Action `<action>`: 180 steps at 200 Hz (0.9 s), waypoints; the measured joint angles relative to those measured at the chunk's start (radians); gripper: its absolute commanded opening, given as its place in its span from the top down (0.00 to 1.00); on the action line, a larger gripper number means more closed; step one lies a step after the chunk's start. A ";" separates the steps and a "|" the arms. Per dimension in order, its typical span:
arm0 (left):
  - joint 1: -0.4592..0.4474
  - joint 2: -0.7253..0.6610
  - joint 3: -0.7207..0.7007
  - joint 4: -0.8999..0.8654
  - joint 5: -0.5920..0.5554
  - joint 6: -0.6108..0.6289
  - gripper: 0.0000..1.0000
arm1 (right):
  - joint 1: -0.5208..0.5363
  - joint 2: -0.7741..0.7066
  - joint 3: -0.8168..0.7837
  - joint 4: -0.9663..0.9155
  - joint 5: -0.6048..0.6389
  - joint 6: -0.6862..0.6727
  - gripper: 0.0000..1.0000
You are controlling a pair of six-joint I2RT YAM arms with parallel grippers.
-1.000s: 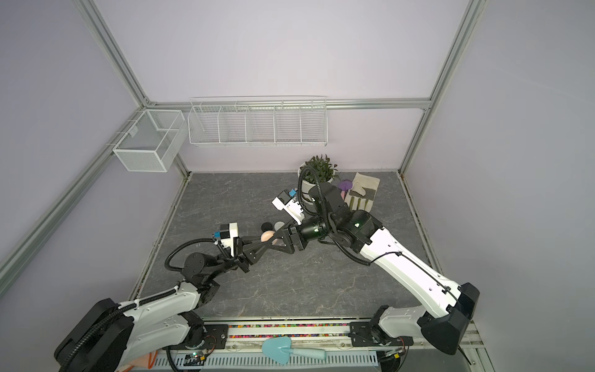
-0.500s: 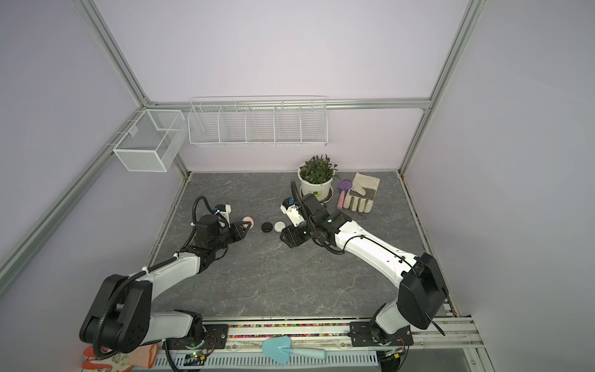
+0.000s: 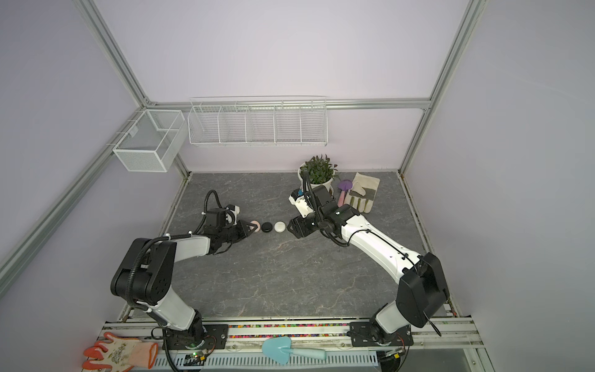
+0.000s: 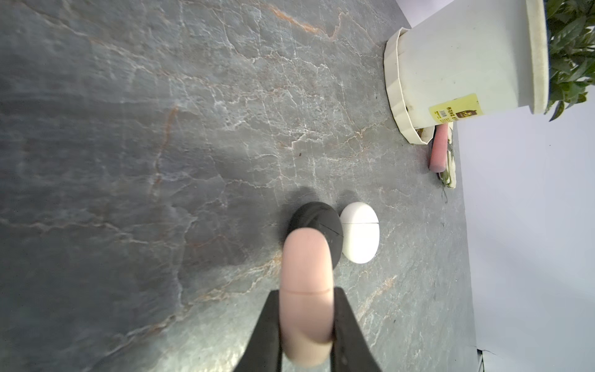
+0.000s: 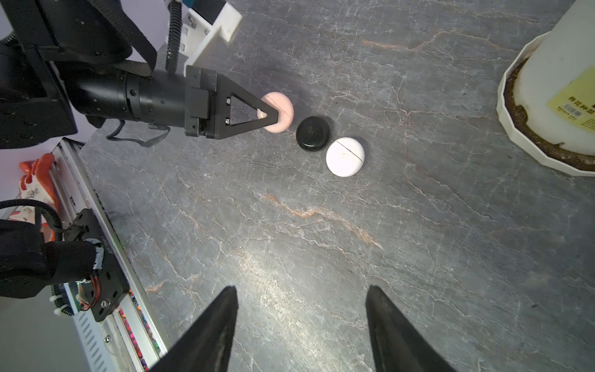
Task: Insert wireless bluetooth earbuds into charging case
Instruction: Place the charging case at the center of the table.
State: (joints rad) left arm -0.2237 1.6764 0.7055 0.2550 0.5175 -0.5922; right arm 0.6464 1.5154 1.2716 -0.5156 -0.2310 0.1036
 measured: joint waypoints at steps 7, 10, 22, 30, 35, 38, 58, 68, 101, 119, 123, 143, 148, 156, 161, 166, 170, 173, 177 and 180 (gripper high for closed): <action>0.000 0.006 0.000 0.003 0.000 -0.002 1.00 | -0.002 -0.003 0.000 0.002 -0.003 0.000 0.34; 0.000 0.010 0.000 0.006 0.000 -0.004 1.00 | -0.002 -0.004 0.000 0.002 -0.004 0.000 0.34; -0.002 0.026 0.000 0.016 0.000 -0.010 0.99 | -0.005 -0.011 0.000 0.002 -0.006 0.000 0.34; -0.004 0.036 0.000 0.022 0.000 -0.015 0.97 | -0.005 -0.017 0.000 0.003 -0.008 0.001 0.34; -0.006 0.042 0.000 0.026 0.000 -0.018 0.95 | -0.006 -0.021 0.000 0.003 -0.010 0.001 0.34; -0.006 0.045 0.000 0.028 -0.001 -0.020 0.95 | -0.005 -0.023 0.000 0.005 -0.011 0.001 0.34; -0.013 0.058 0.000 0.048 -0.002 -0.029 0.94 | -0.006 -0.031 0.000 0.006 -0.022 0.002 0.34; -0.014 0.063 0.000 0.061 -0.003 -0.032 0.94 | -0.005 -0.032 0.000 0.008 -0.026 0.005 0.34; -0.014 0.075 0.000 0.090 -0.014 -0.037 0.94 | -0.005 -0.032 0.000 0.009 -0.040 0.012 0.34; -0.014 0.082 0.000 0.099 -0.020 -0.037 0.94 | -0.005 -0.032 0.000 0.009 -0.045 0.016 0.34; -0.014 0.083 0.000 0.100 -0.020 -0.038 0.93 | -0.005 -0.032 0.000 0.009 -0.047 0.017 0.33; -0.013 0.092 0.000 0.109 -0.022 -0.040 0.91 | -0.005 -0.032 0.000 0.009 -0.048 0.020 0.33; -0.013 0.095 0.000 0.110 -0.022 -0.040 0.90 | -0.006 -0.032 0.000 0.009 -0.048 0.021 0.33; -0.012 0.097 0.000 0.110 -0.023 -0.040 0.86 | -0.005 -0.033 0.000 0.009 -0.047 0.021 0.33; -0.012 0.098 0.000 0.110 -0.023 -0.040 0.83 | -0.005 -0.034 0.000 0.009 -0.047 0.023 0.33; -0.011 0.098 0.000 0.111 -0.023 -0.040 0.80 | -0.005 -0.034 0.000 0.009 -0.047 0.023 0.33; -0.011 0.098 0.000 0.111 -0.023 -0.039 0.77 | -0.006 -0.035 0.000 0.009 -0.047 0.023 0.33; -0.011 0.097 0.000 0.112 -0.024 -0.040 0.74 | -0.005 -0.036 0.000 0.009 -0.047 0.023 0.32; -0.011 0.097 -0.001 0.113 -0.024 -0.037 0.71 | -0.005 -0.038 0.000 0.008 -0.046 0.023 0.31; -0.012 0.097 -0.001 0.113 -0.026 -0.039 0.69 | -0.005 -0.038 0.000 0.008 -0.046 0.023 0.31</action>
State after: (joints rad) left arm -0.2356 1.7737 0.7048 0.3679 0.4911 -0.6315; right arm 0.6411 1.4773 1.2716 -0.5072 -0.2768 0.1265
